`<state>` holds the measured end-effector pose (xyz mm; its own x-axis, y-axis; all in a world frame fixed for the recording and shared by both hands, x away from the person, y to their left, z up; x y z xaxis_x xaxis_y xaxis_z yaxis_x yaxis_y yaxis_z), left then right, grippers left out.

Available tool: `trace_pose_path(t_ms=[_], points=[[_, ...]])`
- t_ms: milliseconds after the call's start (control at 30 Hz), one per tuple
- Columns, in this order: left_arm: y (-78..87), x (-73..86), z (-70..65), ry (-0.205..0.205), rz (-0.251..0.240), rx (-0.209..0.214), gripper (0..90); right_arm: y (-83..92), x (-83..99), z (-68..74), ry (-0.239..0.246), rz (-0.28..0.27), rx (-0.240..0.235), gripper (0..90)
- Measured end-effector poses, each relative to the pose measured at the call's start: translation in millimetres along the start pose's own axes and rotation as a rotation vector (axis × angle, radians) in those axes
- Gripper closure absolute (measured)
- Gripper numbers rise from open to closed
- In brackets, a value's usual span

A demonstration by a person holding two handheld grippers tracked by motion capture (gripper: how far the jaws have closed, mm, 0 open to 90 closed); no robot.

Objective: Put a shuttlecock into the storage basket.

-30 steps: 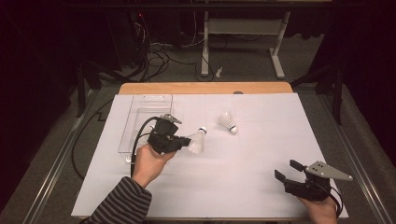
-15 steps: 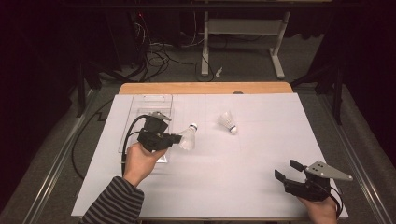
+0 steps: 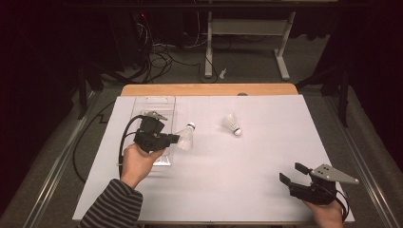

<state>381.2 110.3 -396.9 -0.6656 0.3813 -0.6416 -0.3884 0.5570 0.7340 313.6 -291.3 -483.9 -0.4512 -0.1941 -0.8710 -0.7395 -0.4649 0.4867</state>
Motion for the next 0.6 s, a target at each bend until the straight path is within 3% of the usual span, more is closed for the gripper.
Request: trace_pose_path(t_ms=[600], points=[[12.5,3.4,13.6,0.024,-0.017,-0.032,89.5,-0.1,0.2,0.0,-0.002,0.002,0.0,27.7]])
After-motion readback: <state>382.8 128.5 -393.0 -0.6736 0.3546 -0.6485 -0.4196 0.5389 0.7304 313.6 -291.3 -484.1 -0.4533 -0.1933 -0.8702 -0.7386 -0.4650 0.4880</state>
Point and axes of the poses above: each handheld gripper's, and its own axes: y roughly backward along the jaws, x roughly out of its underside, z roughly to its left, the point moved 7 cm from there along -y, roughly forward along the jaws, and after that the axes turned 1 degree about -y, right-handed, at the moved point
